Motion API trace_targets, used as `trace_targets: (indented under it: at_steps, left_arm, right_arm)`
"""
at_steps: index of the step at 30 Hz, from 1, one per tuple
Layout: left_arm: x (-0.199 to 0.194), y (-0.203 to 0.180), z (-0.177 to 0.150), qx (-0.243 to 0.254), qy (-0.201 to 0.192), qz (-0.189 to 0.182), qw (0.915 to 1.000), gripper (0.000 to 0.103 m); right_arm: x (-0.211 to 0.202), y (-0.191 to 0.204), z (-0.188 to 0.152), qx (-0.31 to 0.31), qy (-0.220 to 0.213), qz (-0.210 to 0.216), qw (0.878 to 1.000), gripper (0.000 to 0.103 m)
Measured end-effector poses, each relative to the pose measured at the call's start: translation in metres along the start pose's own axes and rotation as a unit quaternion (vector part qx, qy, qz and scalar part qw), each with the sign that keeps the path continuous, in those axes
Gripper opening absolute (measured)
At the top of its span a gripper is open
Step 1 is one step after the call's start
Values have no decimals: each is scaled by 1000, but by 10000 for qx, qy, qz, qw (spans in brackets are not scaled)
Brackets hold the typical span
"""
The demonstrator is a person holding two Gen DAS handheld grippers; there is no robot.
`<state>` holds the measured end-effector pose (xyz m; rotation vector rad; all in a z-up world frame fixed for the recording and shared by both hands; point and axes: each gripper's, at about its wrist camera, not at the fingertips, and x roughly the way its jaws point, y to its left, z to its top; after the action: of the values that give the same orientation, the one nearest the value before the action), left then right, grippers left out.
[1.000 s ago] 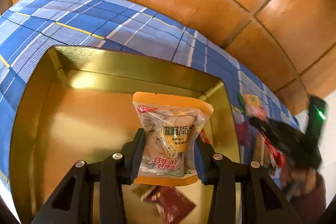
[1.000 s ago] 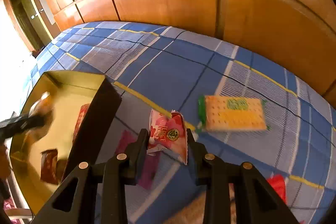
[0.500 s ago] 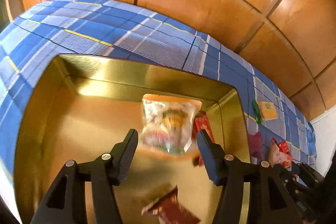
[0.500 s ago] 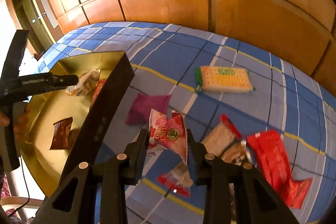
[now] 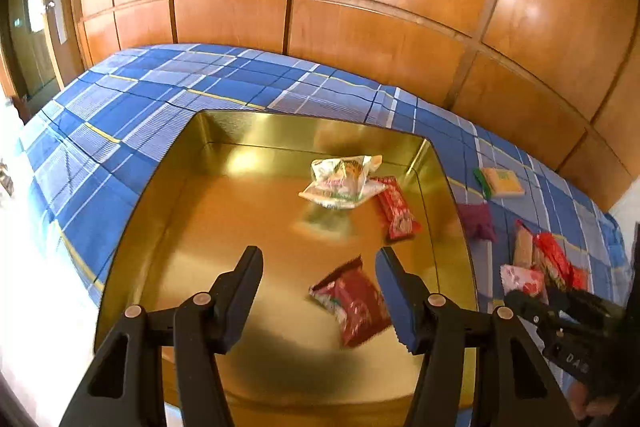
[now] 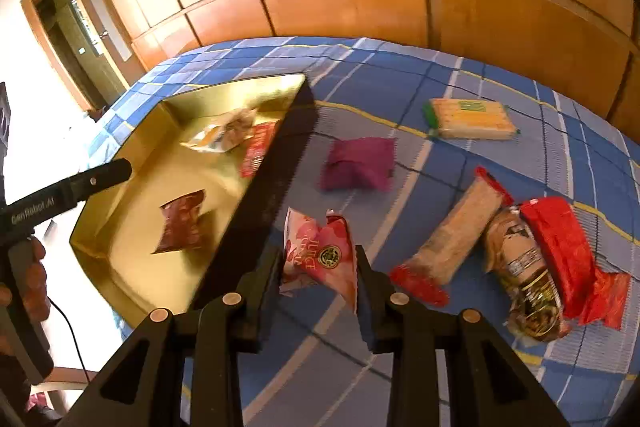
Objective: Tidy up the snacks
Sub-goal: 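Carry the pink packet over the gold tray and open the right tool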
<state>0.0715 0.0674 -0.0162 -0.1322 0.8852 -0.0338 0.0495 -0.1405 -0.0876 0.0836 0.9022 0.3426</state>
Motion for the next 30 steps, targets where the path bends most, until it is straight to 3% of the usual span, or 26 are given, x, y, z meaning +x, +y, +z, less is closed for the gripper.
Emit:
trace_targets:
  at_steps: [15,30]
  left_arm:
    - [-23,30,-26,-407,-69,237,9989,62]
    - [-48,41,-27,-295,-618,657,9955,63]
  right_arm:
    - [-16,29,-18,-288,-84,0,9996,33]
    - [1,81,19,-973,-75,18,9952,34]
